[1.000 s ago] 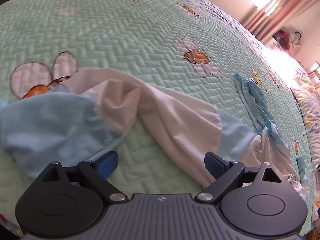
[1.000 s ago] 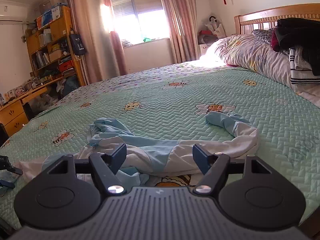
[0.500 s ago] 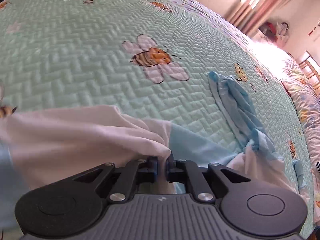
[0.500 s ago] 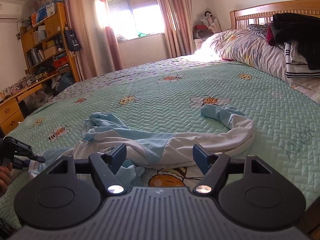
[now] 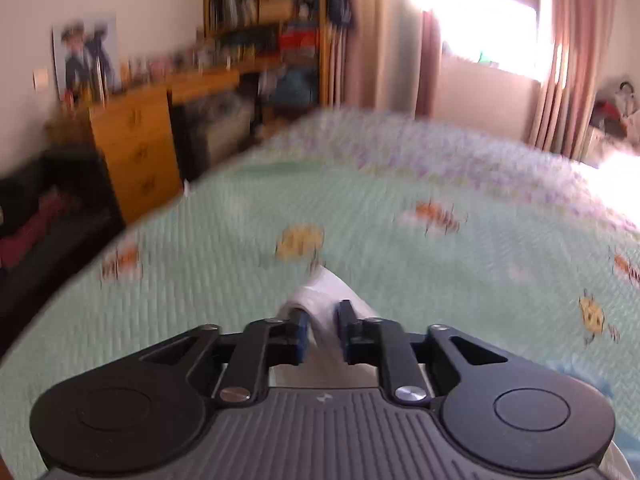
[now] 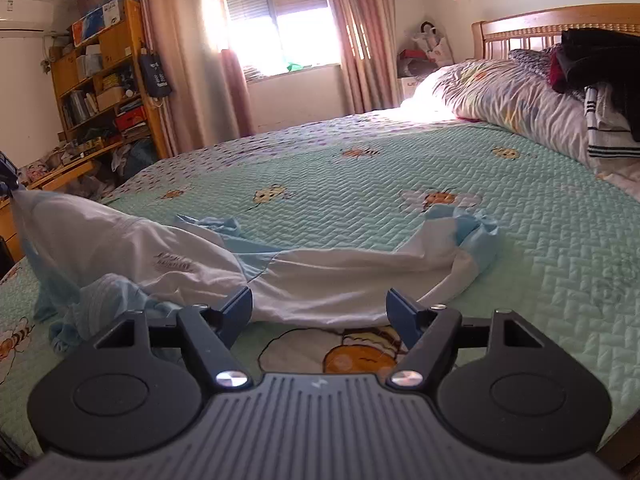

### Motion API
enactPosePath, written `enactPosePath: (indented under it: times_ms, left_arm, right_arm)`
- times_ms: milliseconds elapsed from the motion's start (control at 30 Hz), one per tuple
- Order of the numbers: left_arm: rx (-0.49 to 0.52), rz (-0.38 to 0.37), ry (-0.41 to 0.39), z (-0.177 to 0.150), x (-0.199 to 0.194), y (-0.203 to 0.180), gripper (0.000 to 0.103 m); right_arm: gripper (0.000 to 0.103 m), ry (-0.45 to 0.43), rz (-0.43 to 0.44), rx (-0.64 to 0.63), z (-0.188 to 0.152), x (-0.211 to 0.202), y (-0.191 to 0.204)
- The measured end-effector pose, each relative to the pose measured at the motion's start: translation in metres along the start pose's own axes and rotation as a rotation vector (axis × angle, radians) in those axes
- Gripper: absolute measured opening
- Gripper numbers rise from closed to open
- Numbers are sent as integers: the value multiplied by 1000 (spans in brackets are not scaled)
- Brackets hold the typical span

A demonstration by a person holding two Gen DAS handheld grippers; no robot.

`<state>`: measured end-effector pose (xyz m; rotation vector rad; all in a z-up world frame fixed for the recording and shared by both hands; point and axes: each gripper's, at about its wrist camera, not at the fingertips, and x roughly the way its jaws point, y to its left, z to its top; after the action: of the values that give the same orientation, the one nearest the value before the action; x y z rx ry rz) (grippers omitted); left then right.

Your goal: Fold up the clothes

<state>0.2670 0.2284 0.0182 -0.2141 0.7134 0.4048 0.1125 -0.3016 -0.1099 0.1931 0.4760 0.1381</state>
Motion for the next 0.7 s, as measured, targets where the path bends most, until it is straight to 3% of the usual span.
enactPosePath:
  times_ms: [33, 100, 267, 333, 433, 600, 700]
  left_arm:
    - [-28, -37, 61, -16, 7, 13, 58]
    - [-72, -104, 156, -49, 16, 37, 56]
    - [-53, -244, 155, -150, -9, 60, 56]
    - [50, -287, 134, -181, -27, 42, 61]
    - [286, -304, 78, -215, -46, -5, 69]
    - [534, -233, -35, -237, -45, -55, 76]
    - [485, -297, -22, -230, -40, -53, 75]
  right_arm:
    - [75, 9, 9, -6, -2, 1, 2]
    - [75, 26, 17, -20, -5, 2, 4]
    - [79, 63, 89, -70, -8, 7, 17]
    - [79, 77, 123, -127, -11, 10, 32]
    - [79, 100, 163, -206, -18, 16, 56]
    - [79, 128, 199, -236, -26, 12, 72]
    - [79, 125, 171, -220, -25, 6, 65]
